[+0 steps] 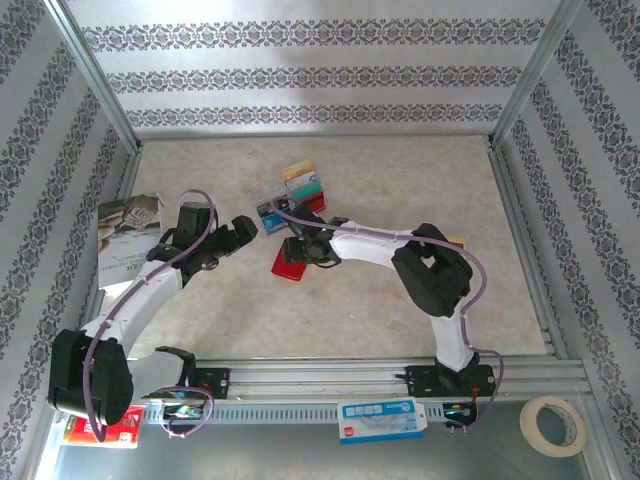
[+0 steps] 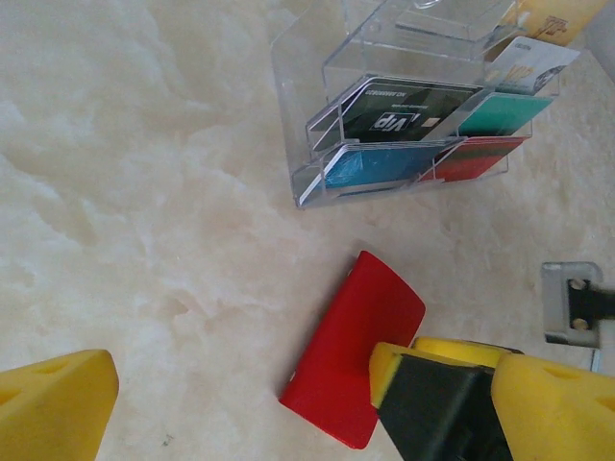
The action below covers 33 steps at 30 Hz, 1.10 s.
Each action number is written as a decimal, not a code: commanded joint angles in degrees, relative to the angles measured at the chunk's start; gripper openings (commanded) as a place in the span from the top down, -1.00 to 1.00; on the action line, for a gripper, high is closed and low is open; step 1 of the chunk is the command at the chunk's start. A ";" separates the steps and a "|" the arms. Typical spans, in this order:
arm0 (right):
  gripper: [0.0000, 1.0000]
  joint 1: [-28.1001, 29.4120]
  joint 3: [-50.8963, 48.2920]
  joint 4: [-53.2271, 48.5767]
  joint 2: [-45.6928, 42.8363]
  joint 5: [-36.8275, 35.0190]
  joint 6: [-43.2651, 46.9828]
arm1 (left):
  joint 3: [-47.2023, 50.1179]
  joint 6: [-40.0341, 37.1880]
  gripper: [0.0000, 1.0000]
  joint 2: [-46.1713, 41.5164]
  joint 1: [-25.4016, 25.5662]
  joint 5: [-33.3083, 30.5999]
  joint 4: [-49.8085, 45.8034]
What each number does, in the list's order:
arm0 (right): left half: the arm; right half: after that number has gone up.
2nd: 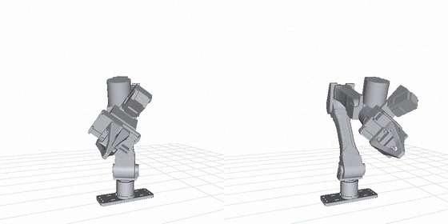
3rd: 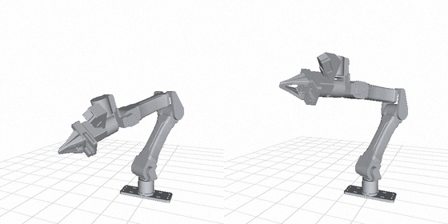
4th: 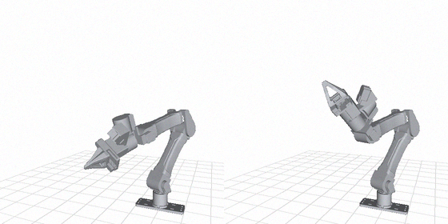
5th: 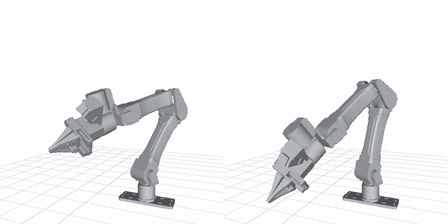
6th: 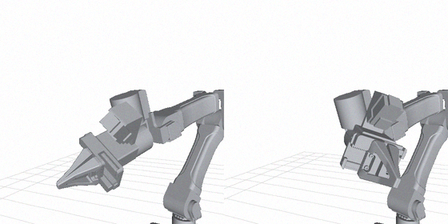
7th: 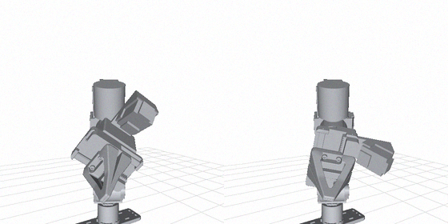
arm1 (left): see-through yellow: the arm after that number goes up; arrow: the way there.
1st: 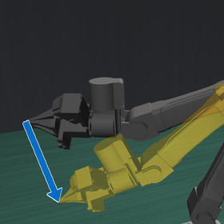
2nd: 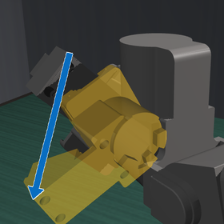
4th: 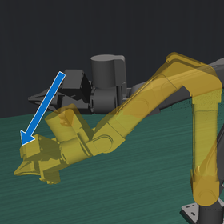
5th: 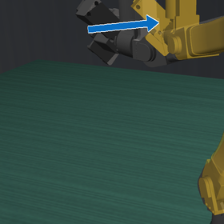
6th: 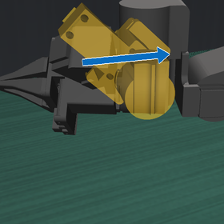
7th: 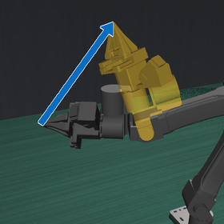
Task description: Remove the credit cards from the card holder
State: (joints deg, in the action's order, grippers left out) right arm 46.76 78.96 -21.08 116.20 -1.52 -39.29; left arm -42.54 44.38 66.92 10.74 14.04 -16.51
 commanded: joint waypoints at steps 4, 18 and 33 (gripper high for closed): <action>-0.21 0.88 2.77 -9.20 2.36 -5.28 7.19 | -0.07 1.06 -1.00 1.33 -0.91 1.88 3.14; -0.11 -2.81 -13.33 -5.92 -10.97 3.42 20.06 | 1.67 5.45 -0.94 10.14 0.48 15.63 14.33; 0.10 -5.25 -19.10 6.23 -15.83 7.41 -2.72 | -2.30 4.82 -0.61 20.85 11.50 18.96 13.53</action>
State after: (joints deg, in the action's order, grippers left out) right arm 42.44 61.06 -15.70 99.20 4.62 -37.74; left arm -42.06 50.70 86.02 20.45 30.63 -2.98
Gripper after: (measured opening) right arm 0.458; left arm 0.812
